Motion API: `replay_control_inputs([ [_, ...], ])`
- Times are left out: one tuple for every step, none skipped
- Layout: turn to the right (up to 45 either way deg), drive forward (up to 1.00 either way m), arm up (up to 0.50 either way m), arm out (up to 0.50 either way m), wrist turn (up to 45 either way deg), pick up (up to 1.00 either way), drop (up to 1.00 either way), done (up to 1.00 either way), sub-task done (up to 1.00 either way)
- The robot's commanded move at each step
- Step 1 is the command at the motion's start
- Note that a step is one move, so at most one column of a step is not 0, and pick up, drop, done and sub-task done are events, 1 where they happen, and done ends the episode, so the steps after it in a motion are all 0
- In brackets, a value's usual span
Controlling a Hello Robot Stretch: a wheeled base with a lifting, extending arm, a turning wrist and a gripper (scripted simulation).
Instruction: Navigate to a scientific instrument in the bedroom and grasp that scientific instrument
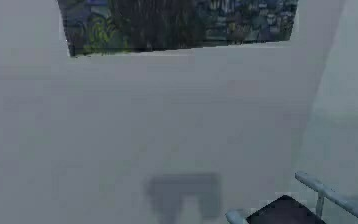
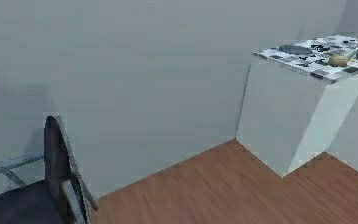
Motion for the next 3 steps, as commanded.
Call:
replay_control_inputs([
  [45.0,0.00,0.00,0.00,0.0,0.00,0.00,0.00,0.00],
  [45.0,0.00,0.00,0.00,0.0,0.00,0.00,0.00,0.00],
  [45.0,0.00,0.00,0.00,0.0,0.00,0.00,0.00,0.00],
])
